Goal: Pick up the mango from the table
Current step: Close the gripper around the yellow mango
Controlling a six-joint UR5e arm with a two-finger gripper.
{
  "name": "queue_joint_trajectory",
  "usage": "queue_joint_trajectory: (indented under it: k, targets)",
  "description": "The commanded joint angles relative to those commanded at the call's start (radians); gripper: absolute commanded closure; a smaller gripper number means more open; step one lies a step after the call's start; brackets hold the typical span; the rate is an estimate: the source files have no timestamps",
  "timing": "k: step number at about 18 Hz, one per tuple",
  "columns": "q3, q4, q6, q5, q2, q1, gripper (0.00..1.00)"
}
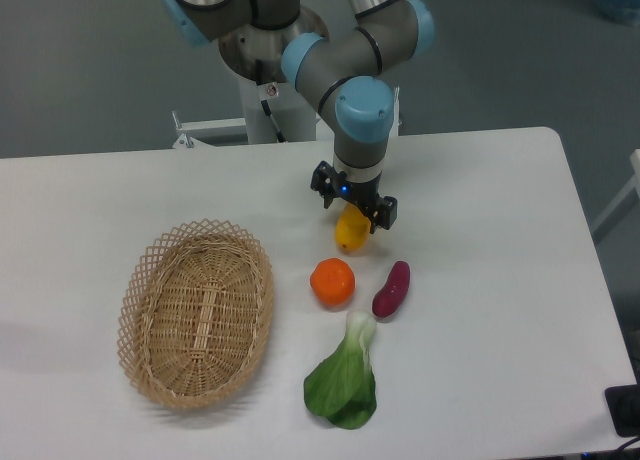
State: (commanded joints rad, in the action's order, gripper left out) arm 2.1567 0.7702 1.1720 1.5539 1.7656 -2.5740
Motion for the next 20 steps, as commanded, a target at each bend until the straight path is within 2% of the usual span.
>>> queue_joint_trajectory:
  k: [1, 3, 7, 15, 20]
  targets:
    - [0.002, -0.009, -0.002, 0.000, 0.000, 0.002, 0.05]
    - [0.000, -0.012, -0.003, 0.000, 0.000, 0.002, 0.30]
    - [-0.006, -0.011, -0.006, 0.000, -0.002, 0.002, 0.44]
    - [-0.017, -0.012, -0.006, 0.000, -0.014, 0.002, 0.50]
    - [-0.107, 0.032, -0.015, -0.020, -0.038, 0.000, 0.50]
